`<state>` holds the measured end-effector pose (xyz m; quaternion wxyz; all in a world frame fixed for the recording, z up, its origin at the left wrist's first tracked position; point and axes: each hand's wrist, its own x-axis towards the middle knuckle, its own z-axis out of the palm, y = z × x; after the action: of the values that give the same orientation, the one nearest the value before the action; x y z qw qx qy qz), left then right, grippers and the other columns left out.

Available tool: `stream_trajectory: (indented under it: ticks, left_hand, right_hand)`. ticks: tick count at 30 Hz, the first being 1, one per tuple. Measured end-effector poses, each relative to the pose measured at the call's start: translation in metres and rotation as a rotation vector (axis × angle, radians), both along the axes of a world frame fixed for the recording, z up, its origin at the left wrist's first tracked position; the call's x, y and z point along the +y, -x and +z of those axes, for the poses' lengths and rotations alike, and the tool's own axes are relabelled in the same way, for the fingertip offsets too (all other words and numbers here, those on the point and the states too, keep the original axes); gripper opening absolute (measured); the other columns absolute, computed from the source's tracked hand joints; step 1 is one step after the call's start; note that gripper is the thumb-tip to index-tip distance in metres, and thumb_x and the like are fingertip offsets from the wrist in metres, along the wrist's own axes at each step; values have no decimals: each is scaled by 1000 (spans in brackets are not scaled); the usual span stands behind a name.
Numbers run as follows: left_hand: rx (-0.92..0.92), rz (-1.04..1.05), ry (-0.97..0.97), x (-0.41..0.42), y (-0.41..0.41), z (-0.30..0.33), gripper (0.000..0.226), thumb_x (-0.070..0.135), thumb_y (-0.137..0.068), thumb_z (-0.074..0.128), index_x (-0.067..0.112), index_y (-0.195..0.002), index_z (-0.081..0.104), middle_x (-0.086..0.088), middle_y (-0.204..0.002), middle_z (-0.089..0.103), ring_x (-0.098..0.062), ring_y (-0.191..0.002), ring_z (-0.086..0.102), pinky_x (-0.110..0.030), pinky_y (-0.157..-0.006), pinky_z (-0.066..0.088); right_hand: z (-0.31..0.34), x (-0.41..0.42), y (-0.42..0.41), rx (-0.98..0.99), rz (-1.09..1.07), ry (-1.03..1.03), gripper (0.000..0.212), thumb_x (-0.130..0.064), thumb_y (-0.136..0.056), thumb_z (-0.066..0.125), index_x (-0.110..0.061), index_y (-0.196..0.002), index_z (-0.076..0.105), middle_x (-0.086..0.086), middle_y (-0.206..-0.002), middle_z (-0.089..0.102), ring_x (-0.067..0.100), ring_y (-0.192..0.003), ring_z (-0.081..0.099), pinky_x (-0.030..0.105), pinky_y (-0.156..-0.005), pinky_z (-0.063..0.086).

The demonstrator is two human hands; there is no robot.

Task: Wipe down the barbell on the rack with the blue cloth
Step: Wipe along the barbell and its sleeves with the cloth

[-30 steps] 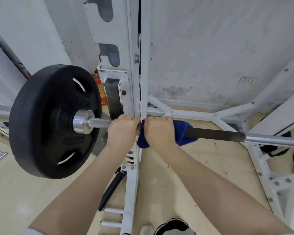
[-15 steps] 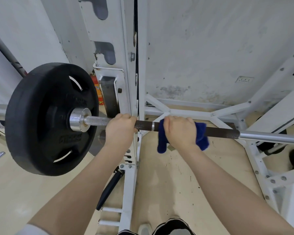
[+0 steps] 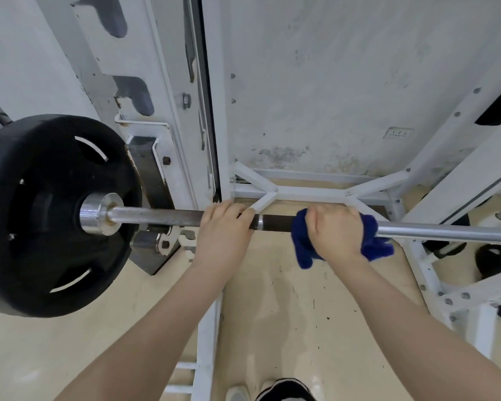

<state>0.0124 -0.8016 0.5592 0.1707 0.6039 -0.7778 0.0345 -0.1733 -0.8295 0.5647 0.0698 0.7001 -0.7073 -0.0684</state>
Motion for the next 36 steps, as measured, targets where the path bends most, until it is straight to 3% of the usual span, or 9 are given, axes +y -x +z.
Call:
stream_trajectory:
  ticks: [5, 9, 12, 15, 19, 23, 28, 32, 36]
  left_hand:
    - [25, 63, -5, -3, 16, -4, 21, 21, -67, 79, 15, -84, 69, -4, -81, 67, -30, -77, 64, -39, -69, 48]
    - [-12, 107, 92, -1, 16, -10, 17, 29, -70, 65, 18, -83, 69, 1, -74, 64, -25, -69, 62, -35, -65, 47]
    - [5, 132, 85, 1, 20, -10, 18, 29, -69, 66, 18, -83, 69, 0, -74, 65, -26, -70, 63, -36, -67, 48]
    - [4, 132, 58, 0, 21, -7, 21, 22, -67, 80, 16, -84, 69, -2, -74, 66, -28, -69, 64, -38, -68, 48]
    - [1, 129, 12, -1, 21, -2, 24, 22, -67, 81, 15, -87, 69, -3, -77, 66, -30, -72, 63, -40, -70, 46]
    - [71, 168, 19, -1, 21, -5, 23, 25, -74, 75, 15, -93, 68, -5, -83, 65, -31, -80, 61, -41, -76, 41]
    - [95, 183, -23, -1, 23, -2, 24, 30, -81, 67, 17, -101, 66, -4, -94, 64, -28, -93, 57, -39, -82, 35]
    - [92, 179, -52, -2, 24, 2, 25, 32, -85, 63, 18, -105, 63, -2, -101, 62, -26, -100, 54, -35, -85, 30]
    - [68, 149, -63, -4, 19, 5, 22, 32, -85, 62, 20, -104, 62, 0, -101, 61, -23, -100, 54, -35, -87, 28]
  right_hand:
    - [-11, -2, 9, 75, 292, 75, 12, -27, -81, 58, -16, -79, 52, -1, -68, 56, 24, -61, 55, 32, -62, 30]
    - [3, 2, 55, 51, 131, 50, 30, -13, -49, 82, -10, -52, 52, 2, -43, 48, 22, -35, 46, 26, -45, 40]
    - [4, 1, 48, -84, -8, -83, 33, -42, -68, 68, -13, -65, 52, -2, -58, 55, 20, -57, 50, 36, -68, 38]
    - [0, 1, 20, -156, 165, 47, 18, -25, -95, 38, -16, -86, 51, -1, -69, 46, 20, -69, 43, 32, -69, 31]
    - [-5, -1, -5, -141, 371, 76, 15, -17, -92, 40, -13, -95, 54, 0, -73, 51, 23, -70, 51, 32, -68, 33]
    - [5, -3, 44, 68, 262, -65, 13, -11, -91, 47, -13, -98, 58, 1, -86, 62, 25, -81, 64, 35, -69, 51]
    - [23, 3, 28, -133, -44, -208, 20, -13, -53, 74, -10, -61, 56, 4, -51, 57, 25, -53, 55, 30, -64, 44]
    - [-8, 3, -13, -137, 350, 276, 22, -15, -56, 78, -13, -60, 56, 0, -48, 53, 20, -40, 44, 26, -52, 31]
    - [-12, -6, 10, -26, 327, 16, 5, -21, -80, 59, -19, -79, 55, -6, -62, 54, 21, -55, 59, 26, -54, 42]
